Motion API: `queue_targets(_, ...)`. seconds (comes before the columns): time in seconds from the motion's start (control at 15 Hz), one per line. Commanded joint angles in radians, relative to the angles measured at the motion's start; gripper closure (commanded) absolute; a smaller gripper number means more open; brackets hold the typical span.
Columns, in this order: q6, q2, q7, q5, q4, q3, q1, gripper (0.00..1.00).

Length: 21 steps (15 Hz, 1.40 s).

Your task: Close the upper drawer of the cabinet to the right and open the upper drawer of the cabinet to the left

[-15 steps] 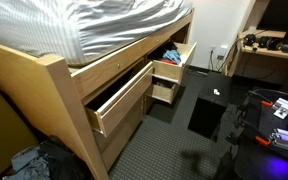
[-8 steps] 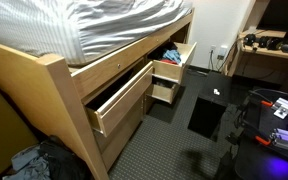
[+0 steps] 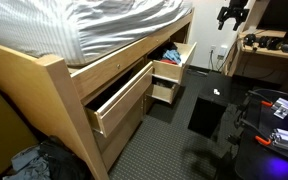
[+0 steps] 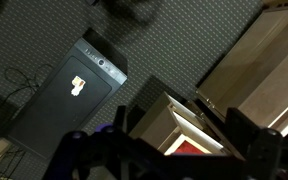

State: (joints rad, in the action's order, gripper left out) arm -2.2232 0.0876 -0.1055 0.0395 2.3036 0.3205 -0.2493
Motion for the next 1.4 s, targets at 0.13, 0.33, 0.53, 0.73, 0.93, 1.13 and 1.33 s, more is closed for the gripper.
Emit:
queue_targets(0.13, 0.003, 0.027, -0.004, 0.001, -0.005, -0.024, -0.011, 0.00)
queue_targets(0.33, 0.034, -0.188, -0.168, -0.030, -0.114, -0.067, 0.013, 0.00)
queue_targets(0.53, 0.030, -0.355, -0.322, -0.031, -0.197, -0.073, 0.029, 0.00)
queue_targets(0.73, 0.058, -0.559, -0.459, 0.013, -0.374, -0.058, 0.043, 0.00)
queue_targets(0.93, 0.217, -0.708, -0.552, 0.041, -0.545, -0.055, 0.042, 0.00)
queue_targets(1.13, 0.166, -0.695, -0.541, 0.026, -0.502, -0.053, 0.048, 0.00)
queue_targets(1.33, 0.189, -0.712, -0.547, 0.026, -0.533, -0.053, 0.047, 0.00)
